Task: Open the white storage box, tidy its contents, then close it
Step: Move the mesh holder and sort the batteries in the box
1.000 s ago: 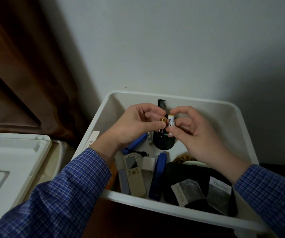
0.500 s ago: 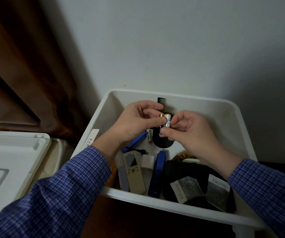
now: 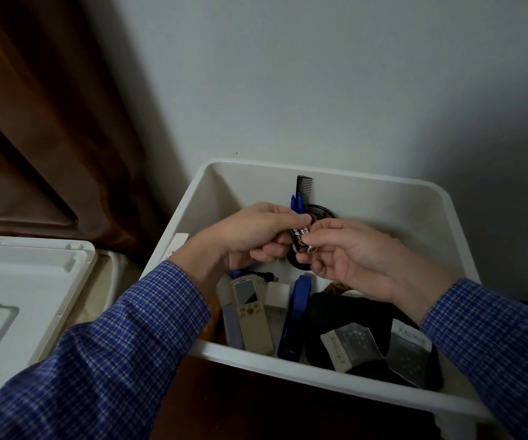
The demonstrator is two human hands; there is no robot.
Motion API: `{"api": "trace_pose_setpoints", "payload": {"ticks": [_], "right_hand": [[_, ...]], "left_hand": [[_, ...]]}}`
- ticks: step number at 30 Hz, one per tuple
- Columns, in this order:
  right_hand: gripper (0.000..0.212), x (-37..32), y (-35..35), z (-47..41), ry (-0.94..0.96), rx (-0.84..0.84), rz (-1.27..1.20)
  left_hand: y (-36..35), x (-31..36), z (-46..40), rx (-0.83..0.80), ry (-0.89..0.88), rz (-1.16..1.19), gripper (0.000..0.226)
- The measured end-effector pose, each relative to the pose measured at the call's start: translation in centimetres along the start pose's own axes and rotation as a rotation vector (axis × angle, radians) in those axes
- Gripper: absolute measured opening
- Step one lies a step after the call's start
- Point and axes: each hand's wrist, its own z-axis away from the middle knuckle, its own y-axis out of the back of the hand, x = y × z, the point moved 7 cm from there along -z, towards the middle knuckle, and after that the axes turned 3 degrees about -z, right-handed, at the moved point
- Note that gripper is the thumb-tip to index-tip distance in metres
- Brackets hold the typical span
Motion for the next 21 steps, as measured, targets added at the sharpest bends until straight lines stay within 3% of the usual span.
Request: {"api": "trace_pose_setpoints", "payload": {"ticks": [5,8,11,15,18,21], "right_hand": [[0.013,-0.7,0.1,0.1,0.022,-0.046,0.144],[0.027,-1.4,1.6,0.2,0.062,0.095,0.475],[0.037,-1.4,2.1,0.1,0.079,0.061,0.492],[0.050,-1.5,1.5,0.6,0.068,-0.040,0.527],[0.040,-2.6,1.8,1.3,0.110,-0.059,0.650],[0.035,-5.5,4.7,1.6,0.167,0.186,1.002]], "left_hand": [[-0.1,0.8,-0.1,0.006,-0.164,-0.066,0.020],[-0.4,1.2,-0.1,0.104,-0.292,-0.306,0.013],[-1.2,1.4,-0.1,0.116,-0.397,-0.513,0.009],[-2.1,1.7,0.2,0.049,-0.454,-0.531,0.015],[-2.7,1.9,0.3,0.055,-0.476,-0.513,0.018],[-0.6,2.4,0.4,0.270,-0.423,-0.337,0.025]]}}
